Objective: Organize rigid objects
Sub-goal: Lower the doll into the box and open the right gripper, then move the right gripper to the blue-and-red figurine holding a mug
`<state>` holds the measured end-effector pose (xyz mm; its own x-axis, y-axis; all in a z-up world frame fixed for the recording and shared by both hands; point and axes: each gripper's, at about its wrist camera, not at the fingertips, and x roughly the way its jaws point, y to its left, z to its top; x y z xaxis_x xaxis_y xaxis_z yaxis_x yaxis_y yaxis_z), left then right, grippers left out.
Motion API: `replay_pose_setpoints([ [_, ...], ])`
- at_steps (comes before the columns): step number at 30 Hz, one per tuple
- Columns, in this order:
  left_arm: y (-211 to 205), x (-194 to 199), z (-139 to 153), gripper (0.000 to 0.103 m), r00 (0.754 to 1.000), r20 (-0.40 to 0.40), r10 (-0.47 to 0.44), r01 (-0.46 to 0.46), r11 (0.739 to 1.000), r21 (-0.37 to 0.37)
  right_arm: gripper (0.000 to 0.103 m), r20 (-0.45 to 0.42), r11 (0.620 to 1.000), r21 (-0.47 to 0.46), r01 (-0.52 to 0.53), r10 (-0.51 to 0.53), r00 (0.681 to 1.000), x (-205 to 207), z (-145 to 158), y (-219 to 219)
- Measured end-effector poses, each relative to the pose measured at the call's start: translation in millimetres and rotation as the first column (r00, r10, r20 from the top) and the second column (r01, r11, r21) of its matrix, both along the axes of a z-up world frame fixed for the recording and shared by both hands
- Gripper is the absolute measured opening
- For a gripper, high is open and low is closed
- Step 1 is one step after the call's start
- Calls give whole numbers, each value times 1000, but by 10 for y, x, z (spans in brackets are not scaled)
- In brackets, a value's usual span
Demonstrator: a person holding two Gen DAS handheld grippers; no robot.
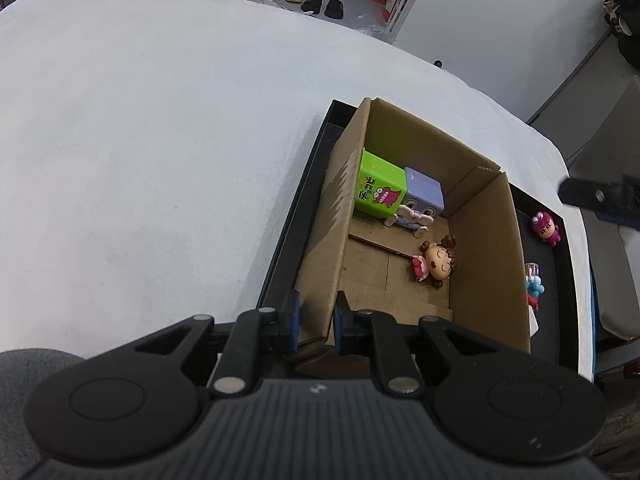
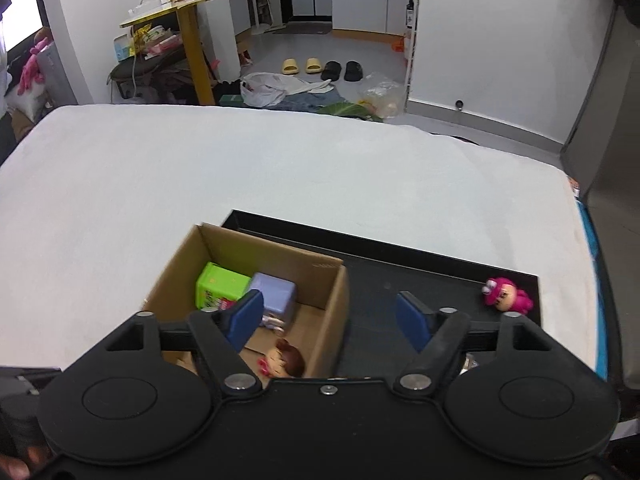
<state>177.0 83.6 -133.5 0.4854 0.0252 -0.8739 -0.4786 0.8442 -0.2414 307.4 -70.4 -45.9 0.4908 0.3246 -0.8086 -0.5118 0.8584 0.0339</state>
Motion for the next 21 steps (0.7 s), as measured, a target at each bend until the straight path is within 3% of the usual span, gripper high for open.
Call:
replay_pose_setpoints([
  [6, -8, 13, 5, 15, 1000, -3, 0, 0, 1000, 3, 74, -37, 999, 30, -10, 11, 999, -5, 48, -257],
  [13, -28, 27, 4, 15, 1000, -9, 2, -2, 1000, 13, 80, -26, 998, 27, 54, -53, 998, 99, 63, -596],
  [21, -44, 31, 21, 14, 1000, -10, 7, -7, 1000, 19, 84, -70, 991, 28, 128, -126, 990, 215, -65, -944],
])
